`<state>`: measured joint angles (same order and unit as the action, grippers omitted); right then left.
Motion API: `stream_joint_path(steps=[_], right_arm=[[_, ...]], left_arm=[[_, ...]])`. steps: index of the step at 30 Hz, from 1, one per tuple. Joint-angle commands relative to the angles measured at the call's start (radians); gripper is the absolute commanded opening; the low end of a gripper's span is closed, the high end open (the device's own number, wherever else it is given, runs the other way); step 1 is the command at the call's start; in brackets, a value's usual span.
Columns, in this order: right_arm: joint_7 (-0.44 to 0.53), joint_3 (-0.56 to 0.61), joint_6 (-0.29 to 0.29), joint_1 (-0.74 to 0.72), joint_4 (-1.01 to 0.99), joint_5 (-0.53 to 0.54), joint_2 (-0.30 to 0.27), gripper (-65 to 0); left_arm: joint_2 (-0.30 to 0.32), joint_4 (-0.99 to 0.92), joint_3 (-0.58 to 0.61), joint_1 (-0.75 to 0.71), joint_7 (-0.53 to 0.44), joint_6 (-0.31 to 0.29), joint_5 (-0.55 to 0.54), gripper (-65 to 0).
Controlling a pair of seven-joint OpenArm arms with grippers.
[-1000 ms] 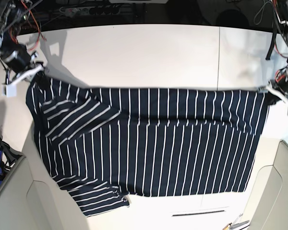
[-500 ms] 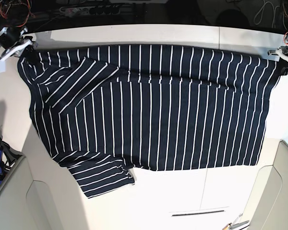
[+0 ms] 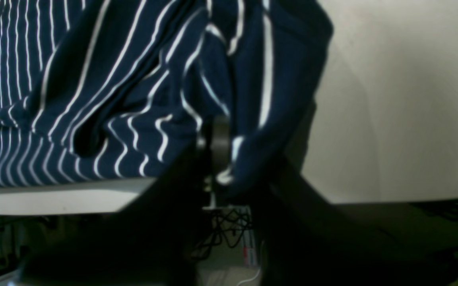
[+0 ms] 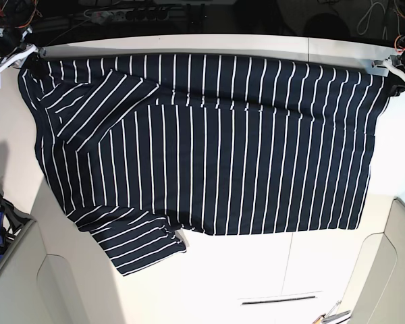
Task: Fold the T-shirt properly
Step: 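Pull the folded edge back toward the robot and release both grippers, then grasp the shirt's side edges near the hem with both grippers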
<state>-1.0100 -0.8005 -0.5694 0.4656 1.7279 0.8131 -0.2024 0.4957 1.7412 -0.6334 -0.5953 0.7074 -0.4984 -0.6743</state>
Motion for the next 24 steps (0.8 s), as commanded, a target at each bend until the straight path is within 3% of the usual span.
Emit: stream_joint_path(steps=[1, 3, 5, 11, 15, 18, 21, 24], right_arm=[[0.026, -0.012, -0.003, 0.003, 0.016, -0.002, -0.016, -56.9], [0.026, -0.013, -0.003, 0.003, 0.016, -0.006, -0.016, -36.4], [0.026, -0.026, -0.003, 0.003, 0.017, -0.006, -0.016, -25.1], [0.089, -0.187, 0.002, -0.022, 0.017, -0.012, -0.029, -24.1], [0.140, -0.249, 0.017, -0.101, 0.016, -0.016, -0.075, -24.1], [0.142, -0.236, 0.032, -0.204, 0.010, -0.052, -0.113, -24.1], [0.159, -0.177, 0.078, -0.301, -0.035, -0.114, -0.156, -24.1], [0.211, -0.084, 0.092, -0.418, -0.135, -0.177, -0.190, -24.1]], left_arm=[[0.017, 0.013, -0.012, -0.003, -0.010, 0.008, -0.002, -54.2], [0.017, 0.013, -0.012, -0.003, 0.008, 0.008, -0.002, -44.9], [0.017, 0.013, -0.019, -0.003, 0.006, 0.008, 0.002, -42.1], [0.018, 0.014, -0.150, -0.003, -0.008, 0.013, -0.027, -42.1], [0.021, 0.013, -0.212, 0.029, -0.049, -0.049, -0.117, -42.1], [0.020, 0.013, -0.204, 0.084, -0.054, -0.049, -0.121, -41.5], [0.020, 0.011, -0.186, 0.137, -0.061, -0.049, -0.122, -32.9], [0.023, 0.003, -0.153, 0.196, -0.083, -0.048, -0.114, -30.5]])
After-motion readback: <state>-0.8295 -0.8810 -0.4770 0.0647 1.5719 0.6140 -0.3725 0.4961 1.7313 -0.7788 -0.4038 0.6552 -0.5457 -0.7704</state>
